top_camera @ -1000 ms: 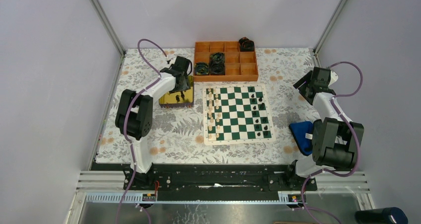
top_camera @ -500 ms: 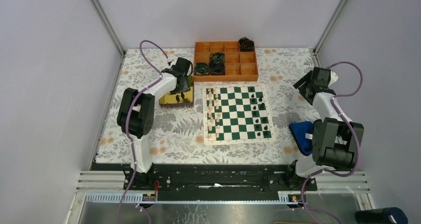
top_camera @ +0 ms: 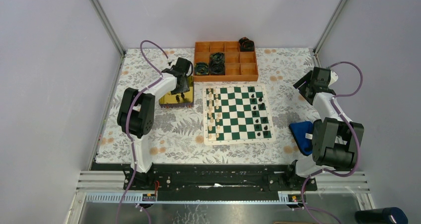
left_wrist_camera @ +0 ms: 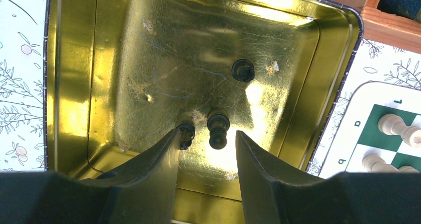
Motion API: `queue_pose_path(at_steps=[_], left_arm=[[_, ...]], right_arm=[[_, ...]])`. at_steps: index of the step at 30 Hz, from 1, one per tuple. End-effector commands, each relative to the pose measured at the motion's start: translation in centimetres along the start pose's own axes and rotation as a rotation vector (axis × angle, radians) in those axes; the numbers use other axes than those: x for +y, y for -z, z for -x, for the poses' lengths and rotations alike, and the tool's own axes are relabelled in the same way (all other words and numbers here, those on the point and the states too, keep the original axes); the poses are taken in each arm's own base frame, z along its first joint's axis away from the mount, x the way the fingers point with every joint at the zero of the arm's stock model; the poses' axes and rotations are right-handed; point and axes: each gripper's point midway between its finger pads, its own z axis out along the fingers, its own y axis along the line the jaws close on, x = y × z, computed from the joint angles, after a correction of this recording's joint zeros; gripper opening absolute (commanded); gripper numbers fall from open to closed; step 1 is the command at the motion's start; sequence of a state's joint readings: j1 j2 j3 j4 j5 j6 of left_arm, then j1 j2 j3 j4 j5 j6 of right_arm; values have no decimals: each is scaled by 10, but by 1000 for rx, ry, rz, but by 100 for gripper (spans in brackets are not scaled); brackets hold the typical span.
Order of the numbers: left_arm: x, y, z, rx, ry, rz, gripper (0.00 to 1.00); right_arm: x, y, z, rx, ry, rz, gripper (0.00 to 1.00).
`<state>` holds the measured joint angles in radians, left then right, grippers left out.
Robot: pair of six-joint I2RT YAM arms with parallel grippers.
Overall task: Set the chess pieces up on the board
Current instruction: Pick up the chess piece from the storage box.
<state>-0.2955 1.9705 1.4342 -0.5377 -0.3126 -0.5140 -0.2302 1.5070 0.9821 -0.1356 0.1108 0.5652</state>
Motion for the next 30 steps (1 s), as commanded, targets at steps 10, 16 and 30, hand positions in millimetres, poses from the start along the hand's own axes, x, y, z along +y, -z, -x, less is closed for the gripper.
queue_pose_path(at_steps=[10,16,30], left_arm=[[-4,-4,10,-22,-3,-19,48],[-6,-6,9,-19,-6,-25,43],[-7,-8,10,-19,-5,-26,31]], right_arm=[[6,3,12,-44,-1,31,75],[6,3,12,-45,-2,32,75],[7,4,13,-49,-2,33,75]])
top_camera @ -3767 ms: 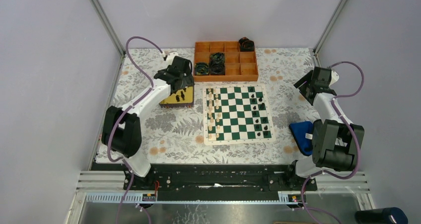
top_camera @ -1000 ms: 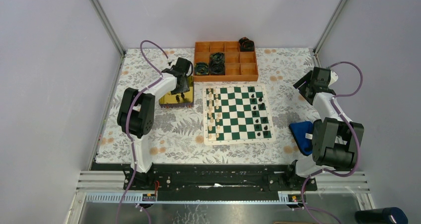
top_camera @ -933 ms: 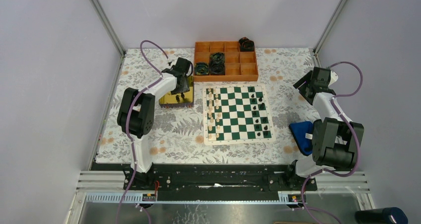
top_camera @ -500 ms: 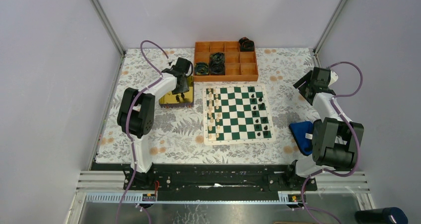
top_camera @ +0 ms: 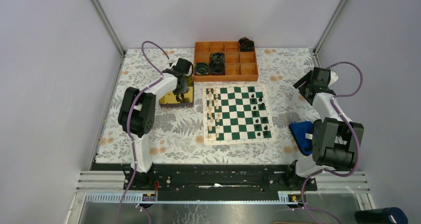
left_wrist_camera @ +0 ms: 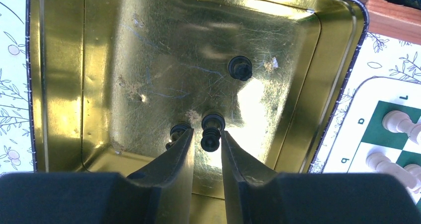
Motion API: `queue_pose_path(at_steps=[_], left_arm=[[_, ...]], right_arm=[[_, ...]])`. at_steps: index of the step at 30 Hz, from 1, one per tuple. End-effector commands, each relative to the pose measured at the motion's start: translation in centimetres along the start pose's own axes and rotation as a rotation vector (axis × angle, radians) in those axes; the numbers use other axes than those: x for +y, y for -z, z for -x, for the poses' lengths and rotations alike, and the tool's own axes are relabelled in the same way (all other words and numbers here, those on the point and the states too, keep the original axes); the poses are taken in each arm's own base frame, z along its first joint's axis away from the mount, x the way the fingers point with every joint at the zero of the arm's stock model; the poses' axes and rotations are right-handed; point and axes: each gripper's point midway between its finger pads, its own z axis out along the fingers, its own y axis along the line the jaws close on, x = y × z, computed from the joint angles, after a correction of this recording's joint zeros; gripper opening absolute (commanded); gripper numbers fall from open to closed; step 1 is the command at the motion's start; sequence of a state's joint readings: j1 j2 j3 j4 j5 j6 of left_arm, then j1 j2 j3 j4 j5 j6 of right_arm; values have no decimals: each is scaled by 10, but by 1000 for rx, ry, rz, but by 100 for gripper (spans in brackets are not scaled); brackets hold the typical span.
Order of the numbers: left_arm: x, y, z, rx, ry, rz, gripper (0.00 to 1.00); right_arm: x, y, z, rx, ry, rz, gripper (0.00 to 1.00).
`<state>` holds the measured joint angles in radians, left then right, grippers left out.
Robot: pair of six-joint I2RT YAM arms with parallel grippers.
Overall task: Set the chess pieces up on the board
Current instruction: Pick up the chess piece from the storage box.
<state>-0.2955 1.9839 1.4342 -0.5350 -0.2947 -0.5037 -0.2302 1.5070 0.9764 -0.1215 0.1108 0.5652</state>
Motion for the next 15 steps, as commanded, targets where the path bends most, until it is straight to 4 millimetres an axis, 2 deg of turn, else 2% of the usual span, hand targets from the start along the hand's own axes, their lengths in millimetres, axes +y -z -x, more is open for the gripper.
queue_pose_path(at_steps=[1,10,15], left_arm=[[-5,-3,15,-39,6,-16,29],[-5,-2,17,-44,5,-17,17],[-4,6,24,-67,2,-18,12]], right_arm=[[6,5,13,-41,0,29,75],[6,6,14,-45,2,25,75],[7,7,16,-46,2,27,75]])
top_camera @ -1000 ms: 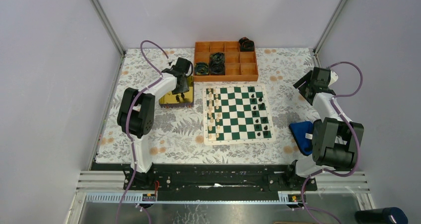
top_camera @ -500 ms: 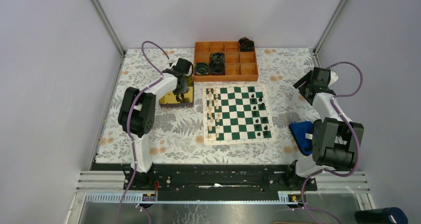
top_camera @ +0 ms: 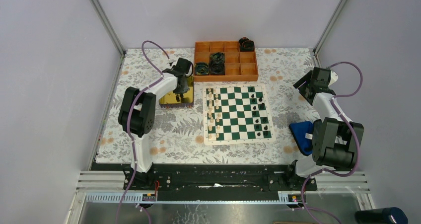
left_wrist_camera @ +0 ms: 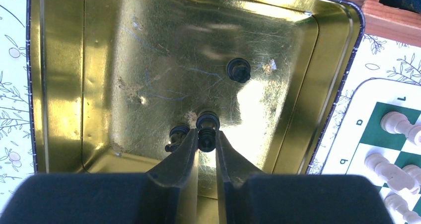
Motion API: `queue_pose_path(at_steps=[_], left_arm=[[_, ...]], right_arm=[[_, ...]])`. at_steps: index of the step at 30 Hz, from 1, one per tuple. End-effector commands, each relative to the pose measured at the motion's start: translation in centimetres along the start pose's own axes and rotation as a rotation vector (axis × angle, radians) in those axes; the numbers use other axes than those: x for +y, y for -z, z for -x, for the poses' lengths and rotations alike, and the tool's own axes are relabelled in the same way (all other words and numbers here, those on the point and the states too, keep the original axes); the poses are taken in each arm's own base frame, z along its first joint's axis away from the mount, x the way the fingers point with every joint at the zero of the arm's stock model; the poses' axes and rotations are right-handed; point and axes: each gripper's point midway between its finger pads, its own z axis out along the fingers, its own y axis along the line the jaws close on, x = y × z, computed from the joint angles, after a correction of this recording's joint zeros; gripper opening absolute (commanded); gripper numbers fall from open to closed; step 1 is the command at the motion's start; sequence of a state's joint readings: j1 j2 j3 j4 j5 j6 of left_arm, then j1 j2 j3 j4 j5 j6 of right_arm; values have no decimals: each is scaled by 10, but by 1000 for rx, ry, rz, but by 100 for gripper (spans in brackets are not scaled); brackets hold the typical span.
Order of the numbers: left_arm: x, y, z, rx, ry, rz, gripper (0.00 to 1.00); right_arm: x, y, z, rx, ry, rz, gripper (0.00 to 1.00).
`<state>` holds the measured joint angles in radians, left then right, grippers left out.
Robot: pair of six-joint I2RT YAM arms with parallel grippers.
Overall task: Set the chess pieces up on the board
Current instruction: Pick up the chess piece from the storage box, then place the chess piece on the chessboard.
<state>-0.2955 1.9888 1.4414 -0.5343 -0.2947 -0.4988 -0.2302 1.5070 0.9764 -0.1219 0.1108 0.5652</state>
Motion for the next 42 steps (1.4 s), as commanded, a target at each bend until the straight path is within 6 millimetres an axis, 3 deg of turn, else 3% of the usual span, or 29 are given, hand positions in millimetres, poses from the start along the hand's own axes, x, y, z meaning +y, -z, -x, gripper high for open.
queue_pose_path(at_steps=[1,8,13,16,20,27,32,38,42], left_arm=[[-2,10,25,-74,9,-17,12],[-1,46,44,-143,40,-50,10],[-13,80,55,-193,37,-111,7],[-28,101,54,-210,9,-167,6],[-67,131,44,-221,-104,-259,6],[-164,181,-8,-197,-359,-485,6],[-221,202,-50,-166,-541,-591,6],[-268,212,-90,-138,-695,-668,6],[-291,206,-115,-103,-754,-695,5]], right_arm=[[7,7,16,-47,2,27,75],[8,9,17,-52,0,29,75],[9,12,20,-57,-5,33,75],[9,14,20,-57,-7,34,75],[10,18,20,-59,-13,37,75],[5,23,20,-69,-24,23,75],[2,24,21,-76,-31,4,75],[-2,24,23,-83,-45,-22,76],[-4,23,28,-93,-59,-44,76]])
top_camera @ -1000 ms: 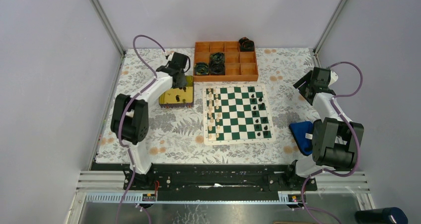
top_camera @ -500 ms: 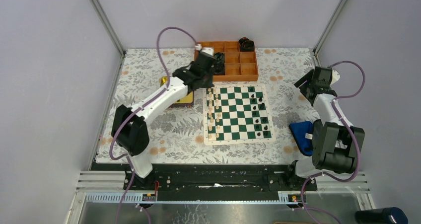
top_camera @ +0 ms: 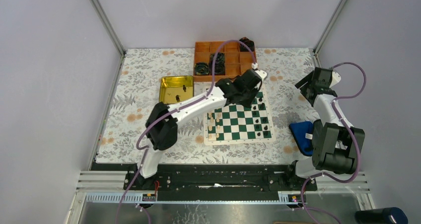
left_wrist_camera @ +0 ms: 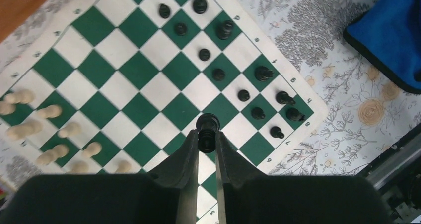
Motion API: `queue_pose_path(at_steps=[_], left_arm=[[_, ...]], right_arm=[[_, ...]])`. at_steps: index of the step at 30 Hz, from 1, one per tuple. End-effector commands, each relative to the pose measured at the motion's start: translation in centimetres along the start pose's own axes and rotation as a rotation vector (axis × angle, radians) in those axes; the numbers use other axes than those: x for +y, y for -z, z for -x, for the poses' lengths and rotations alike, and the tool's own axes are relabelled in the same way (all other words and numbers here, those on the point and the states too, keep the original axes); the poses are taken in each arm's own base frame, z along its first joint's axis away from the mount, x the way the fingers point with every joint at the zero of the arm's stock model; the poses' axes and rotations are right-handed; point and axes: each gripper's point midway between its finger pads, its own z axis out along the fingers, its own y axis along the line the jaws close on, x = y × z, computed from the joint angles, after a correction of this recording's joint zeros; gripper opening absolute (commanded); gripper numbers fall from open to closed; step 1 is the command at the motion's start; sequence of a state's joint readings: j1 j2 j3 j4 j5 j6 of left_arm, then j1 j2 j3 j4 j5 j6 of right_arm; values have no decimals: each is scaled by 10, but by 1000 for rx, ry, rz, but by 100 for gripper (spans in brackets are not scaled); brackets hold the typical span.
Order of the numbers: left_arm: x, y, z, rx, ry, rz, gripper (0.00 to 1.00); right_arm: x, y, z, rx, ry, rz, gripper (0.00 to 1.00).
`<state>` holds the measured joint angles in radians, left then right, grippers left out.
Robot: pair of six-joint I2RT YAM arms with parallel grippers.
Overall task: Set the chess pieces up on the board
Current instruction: Place the chess piece on the chessboard.
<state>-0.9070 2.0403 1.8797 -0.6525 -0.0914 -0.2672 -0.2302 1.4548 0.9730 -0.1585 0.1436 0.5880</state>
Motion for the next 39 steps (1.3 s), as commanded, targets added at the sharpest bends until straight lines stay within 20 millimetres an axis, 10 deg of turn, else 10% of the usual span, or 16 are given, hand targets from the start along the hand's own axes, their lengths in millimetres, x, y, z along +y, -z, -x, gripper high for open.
queue_pose_path(at_steps=[1,11,39], left_arm=[[-29,-12,-4,33,-89,-65,5],[-58,-48,-3,42,-104,-107,5],[-57,-101,13,-75,-20,-47,7]], right_arm=[[-2,8,22,-65,-39,-28,76],[-5,3,34,-85,-55,-52,76],[-3,-12,36,-91,-45,-45,76]])
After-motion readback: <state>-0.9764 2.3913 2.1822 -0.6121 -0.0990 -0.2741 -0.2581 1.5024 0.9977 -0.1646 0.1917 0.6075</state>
